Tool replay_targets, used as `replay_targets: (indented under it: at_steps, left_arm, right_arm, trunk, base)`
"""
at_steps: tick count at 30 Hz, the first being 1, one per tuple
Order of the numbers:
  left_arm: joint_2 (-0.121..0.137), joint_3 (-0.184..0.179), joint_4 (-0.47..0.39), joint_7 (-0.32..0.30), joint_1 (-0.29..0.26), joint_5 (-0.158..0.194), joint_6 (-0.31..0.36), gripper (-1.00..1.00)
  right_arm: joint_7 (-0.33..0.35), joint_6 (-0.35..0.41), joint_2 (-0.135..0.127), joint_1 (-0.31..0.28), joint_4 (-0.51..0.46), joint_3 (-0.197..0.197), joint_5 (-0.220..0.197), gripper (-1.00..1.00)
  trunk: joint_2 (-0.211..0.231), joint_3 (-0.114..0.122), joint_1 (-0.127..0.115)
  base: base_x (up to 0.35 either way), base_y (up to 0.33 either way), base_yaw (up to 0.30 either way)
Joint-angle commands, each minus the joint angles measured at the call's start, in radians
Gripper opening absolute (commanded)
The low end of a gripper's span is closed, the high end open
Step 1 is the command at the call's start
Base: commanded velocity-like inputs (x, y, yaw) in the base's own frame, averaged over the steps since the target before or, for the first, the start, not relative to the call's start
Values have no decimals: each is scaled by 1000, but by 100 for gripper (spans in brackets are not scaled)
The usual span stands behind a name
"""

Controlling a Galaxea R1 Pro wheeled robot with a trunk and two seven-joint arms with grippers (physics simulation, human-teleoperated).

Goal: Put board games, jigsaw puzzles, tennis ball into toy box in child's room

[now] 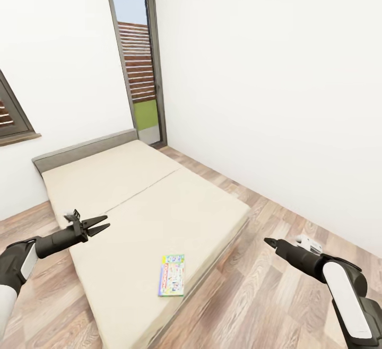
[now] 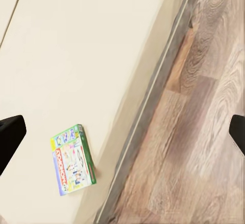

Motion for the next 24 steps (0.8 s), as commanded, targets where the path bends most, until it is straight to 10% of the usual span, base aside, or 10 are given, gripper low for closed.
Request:
replay_targets:
  at_steps: [1,24]
  left_arm:
    - [0,1,0,-4,-1,-1,11,100]
    - [-8,1,0,-3,0,-3,10,100]
  right_arm:
    - [-9,3,0,-1,-1,0,-11,100]
    - [-9,3,2,-1,0,1,-10,100]
  trunk:
    - [-2,-2,1]
    - [-2,-2,1]
  base:
    - [0,-293,0]
    - [0,-293,38]
